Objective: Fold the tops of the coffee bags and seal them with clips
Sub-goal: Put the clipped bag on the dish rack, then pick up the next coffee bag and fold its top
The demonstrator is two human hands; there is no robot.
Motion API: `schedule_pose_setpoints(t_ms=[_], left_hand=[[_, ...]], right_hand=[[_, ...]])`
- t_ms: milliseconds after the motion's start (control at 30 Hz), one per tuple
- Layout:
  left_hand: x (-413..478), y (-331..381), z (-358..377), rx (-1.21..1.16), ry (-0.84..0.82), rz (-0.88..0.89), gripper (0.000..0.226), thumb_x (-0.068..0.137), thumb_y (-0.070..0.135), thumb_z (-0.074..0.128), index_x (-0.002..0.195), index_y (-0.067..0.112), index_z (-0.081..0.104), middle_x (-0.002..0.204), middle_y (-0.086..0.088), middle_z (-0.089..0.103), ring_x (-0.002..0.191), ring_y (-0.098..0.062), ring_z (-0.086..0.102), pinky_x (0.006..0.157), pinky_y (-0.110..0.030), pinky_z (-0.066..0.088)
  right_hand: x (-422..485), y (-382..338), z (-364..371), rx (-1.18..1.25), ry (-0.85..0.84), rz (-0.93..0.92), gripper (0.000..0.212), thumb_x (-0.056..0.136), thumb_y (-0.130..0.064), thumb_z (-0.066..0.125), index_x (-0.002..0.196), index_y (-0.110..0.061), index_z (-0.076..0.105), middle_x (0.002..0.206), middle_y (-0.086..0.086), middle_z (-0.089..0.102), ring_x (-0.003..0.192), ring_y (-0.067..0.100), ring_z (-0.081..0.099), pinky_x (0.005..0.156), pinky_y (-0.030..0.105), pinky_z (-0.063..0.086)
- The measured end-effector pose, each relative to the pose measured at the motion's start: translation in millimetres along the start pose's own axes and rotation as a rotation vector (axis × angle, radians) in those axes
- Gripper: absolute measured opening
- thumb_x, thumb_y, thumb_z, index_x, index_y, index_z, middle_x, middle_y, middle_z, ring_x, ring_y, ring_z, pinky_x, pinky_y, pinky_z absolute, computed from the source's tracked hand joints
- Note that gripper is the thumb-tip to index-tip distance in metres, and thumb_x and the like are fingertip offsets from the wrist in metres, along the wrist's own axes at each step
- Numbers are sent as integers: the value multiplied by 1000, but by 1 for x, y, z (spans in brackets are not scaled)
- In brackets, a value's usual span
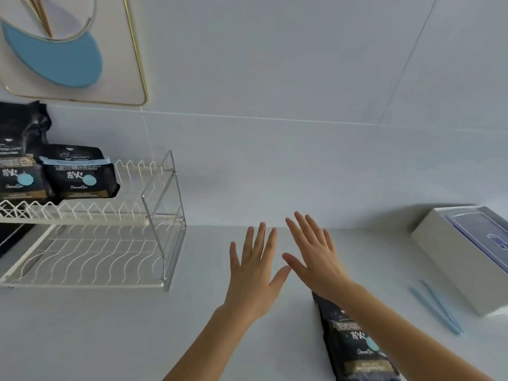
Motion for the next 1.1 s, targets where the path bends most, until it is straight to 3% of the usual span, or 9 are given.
schedule_pose_setpoints(t_ms=[133,267,400,533,633,700,800,967,1100], left_hand=[[8,34,37,0,-46,-5,72,86,65,14,139,37,-26,140,16,-40,131,-12,-39,107,-43,-22],[13,63,79,-61,-164,-21,69,91,58,22,144,34,-15,151,12,-27,138,-12,-29,112,-45,-16],[3,85,136,-257,-413,-117,71,94,50,31,148,24,-7,160,2,-5,146,-15,-4,120,-44,2],[-22,108,192,-554,-607,-251,74,91,40,49,146,12,9,155,-6,24,140,-21,28,116,-41,26],[-37,104,213,-712,-605,-477,64,90,34,54,139,11,19,143,-9,43,126,-23,46,107,-40,40],[-41,100,221,-853,-583,-606,57,91,30,55,135,12,23,139,-10,48,120,-23,52,102,-38,44],[-38,98,228,-919,-548,-649,47,89,26,58,128,14,35,126,-6,55,112,-20,55,97,-35,46],[-39,75,227,-956,-424,-753,32,87,23,61,115,13,50,112,-5,60,97,-16,56,80,-27,43],[-26,68,207,-1007,-244,-678,8,88,15,61,91,18,67,94,-1,72,81,-11,65,59,-18,47]], right_hand=[[-31,65,5,4,-39,75,68,94,-53,32,146,-35,-7,159,-8,-11,145,15,-17,118,49,-1],[-63,122,25,82,-106,190,65,94,-52,37,146,-35,3,160,-7,-3,146,17,-8,117,48,3],[-110,176,72,273,-320,458,64,95,-46,40,148,-23,14,159,1,9,146,22,9,117,46,18],[-148,218,106,509,-469,720,56,97,-43,38,142,-9,28,148,11,35,134,25,36,107,36,34],[-157,229,115,692,-537,805,40,97,-42,38,120,-11,45,129,9,57,113,19,56,97,36,46],[-156,230,118,859,-509,894,34,97,-39,41,117,-13,48,116,5,61,101,16,58,85,35,52],[-151,229,115,1009,-442,999,33,93,-35,51,116,-11,50,101,6,64,86,14,57,66,25,50],[-133,225,110,1004,-435,867,33,86,-34,63,109,-12,57,97,6,63,80,14,53,65,23,44],[-118,211,106,1074,-431,746,25,86,-25,65,106,-12,56,99,5,69,86,17,67,71,26,53]])
Point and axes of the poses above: each hand's wrist, its own x-axis towards the middle knuckle, its own z-axis out of the palm, y = z × x, the point moved 7 cm from there along x, towards the middle knuckle
